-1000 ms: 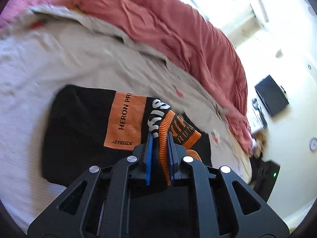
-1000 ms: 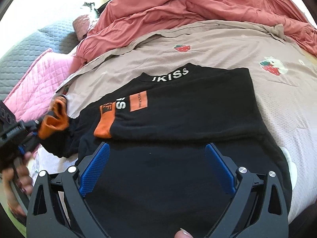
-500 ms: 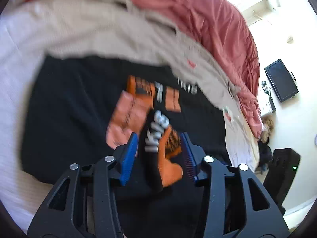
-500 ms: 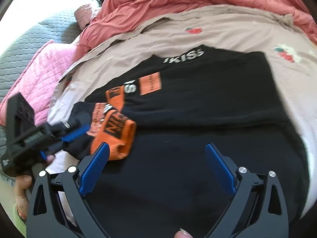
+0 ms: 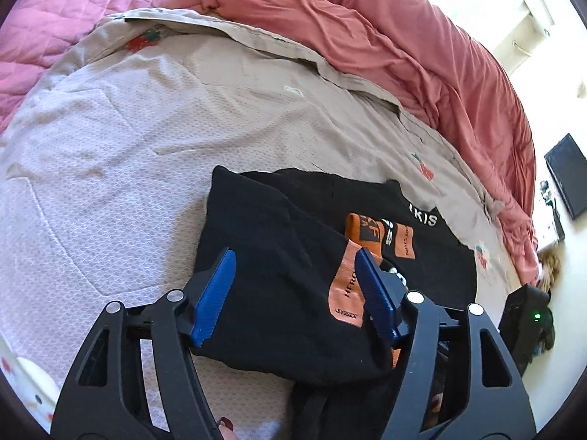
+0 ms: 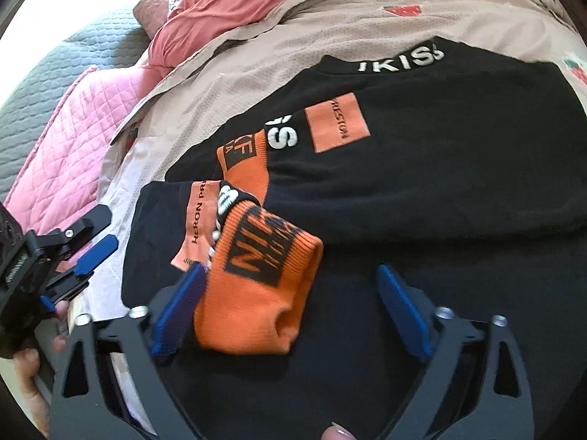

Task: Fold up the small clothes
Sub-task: 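Open the left tool and release the folded shirt side, then grasp the orange cuff with the right tool and fold the side inward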

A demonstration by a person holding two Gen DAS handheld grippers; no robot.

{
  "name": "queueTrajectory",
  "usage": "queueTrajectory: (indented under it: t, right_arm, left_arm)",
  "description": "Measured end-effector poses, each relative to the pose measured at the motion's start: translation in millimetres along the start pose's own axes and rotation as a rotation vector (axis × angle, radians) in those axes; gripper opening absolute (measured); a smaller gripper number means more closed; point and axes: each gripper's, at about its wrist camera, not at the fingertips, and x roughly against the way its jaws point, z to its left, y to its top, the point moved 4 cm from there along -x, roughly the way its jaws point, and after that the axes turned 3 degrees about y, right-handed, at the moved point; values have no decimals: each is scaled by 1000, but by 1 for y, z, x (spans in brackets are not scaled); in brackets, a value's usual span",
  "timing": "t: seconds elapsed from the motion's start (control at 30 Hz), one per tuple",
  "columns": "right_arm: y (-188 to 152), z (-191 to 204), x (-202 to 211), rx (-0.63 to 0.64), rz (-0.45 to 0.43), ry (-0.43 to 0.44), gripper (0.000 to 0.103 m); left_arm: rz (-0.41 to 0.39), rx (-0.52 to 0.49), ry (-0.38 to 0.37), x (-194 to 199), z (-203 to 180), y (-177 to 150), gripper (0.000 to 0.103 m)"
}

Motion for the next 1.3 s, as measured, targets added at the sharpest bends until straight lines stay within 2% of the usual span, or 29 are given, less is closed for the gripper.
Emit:
queueTrajectory:
  t: [0.1,0.17,0.2,0.23,0.27,0.37,0.57,0.7,0.83,1.0,1.1,1.13,1.3]
  right_arm:
    - [2,7,-5,38,-9,-24,76]
    - [1,13,-7,74,-14,-36,56]
    - [0,19,-6,107,-20,-42,55]
    - [-1,22,-5,135,-28,-56,50]
    - [-3,26,-4,164,-35,-62,38]
    - [-7,36,-3,217,-37,-43,20]
    - [0,51,24,283,-95,-10,14]
    - [19,55,63,354,-184,-28,14]
    - [44,43,97,392,-247,-104,14]
    - [72,3,126,394,-280,-234,12]
    - [81,-24,129,387,-280,-310,9]
    - [82,-33,130,378,-281,-326,5]
    - [79,-78,123,322,-220,-403,5]
  left_arm:
    - [-6,8,6,1,1,1,63]
    - [-14,6,17,2,2,3,64]
    - [-19,9,20,4,3,4,64]
    - [-23,13,20,5,4,4,64]
    - [-25,17,19,5,5,5,64]
    - [-37,25,30,7,9,6,65]
    - [-93,42,66,16,19,14,69]
    - [-141,42,66,26,21,19,70]
    - [-163,26,58,28,16,20,70]
    - [-177,-10,54,23,5,18,70]
    - [-171,-48,49,15,-6,12,70]
    - [-168,-67,49,11,-11,10,70]
    - [-149,-177,42,-9,-40,-5,70]
